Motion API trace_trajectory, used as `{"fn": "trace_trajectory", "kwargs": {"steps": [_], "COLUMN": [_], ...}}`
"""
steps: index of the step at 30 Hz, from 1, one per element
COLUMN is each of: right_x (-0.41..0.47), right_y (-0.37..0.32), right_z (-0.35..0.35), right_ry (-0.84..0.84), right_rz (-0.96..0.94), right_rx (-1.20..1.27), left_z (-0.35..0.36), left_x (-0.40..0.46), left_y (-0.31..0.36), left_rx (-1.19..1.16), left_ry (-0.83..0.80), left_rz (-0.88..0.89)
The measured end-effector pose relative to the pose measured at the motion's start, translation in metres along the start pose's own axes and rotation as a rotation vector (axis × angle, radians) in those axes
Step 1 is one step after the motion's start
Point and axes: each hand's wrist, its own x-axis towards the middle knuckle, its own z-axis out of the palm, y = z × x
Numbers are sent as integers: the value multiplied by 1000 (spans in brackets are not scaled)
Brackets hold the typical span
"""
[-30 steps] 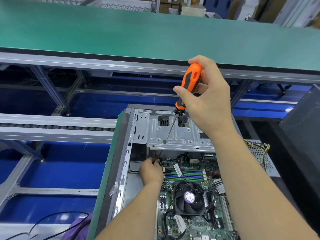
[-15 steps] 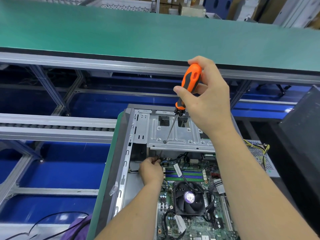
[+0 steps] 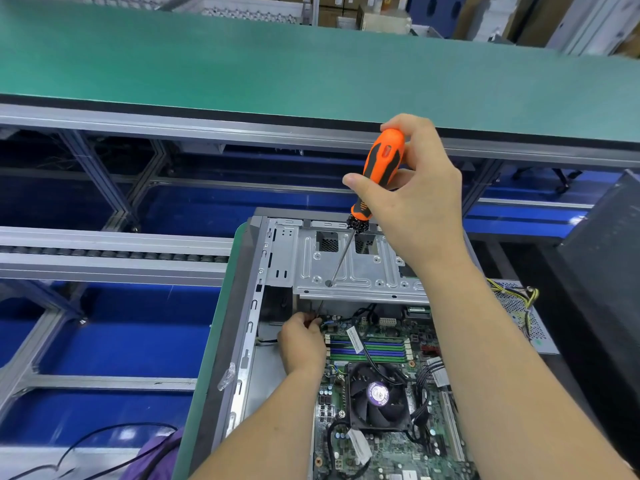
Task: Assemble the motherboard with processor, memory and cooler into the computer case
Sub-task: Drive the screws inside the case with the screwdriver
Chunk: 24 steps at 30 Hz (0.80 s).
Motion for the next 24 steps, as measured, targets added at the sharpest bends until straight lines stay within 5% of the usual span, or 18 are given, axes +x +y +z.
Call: {"fn": "trace_trajectory", "kwargs": {"steps": [24], "right_x": [10], "right_y": [-8], "right_z": [-1], "right_ry": [-124], "right_rz": [123], "right_rx": [75], "left_z": [0], "left_x": [-1], "left_y": [1], "left_rx": [-15], "left_ry": [25], "left_rz": [-21]}}
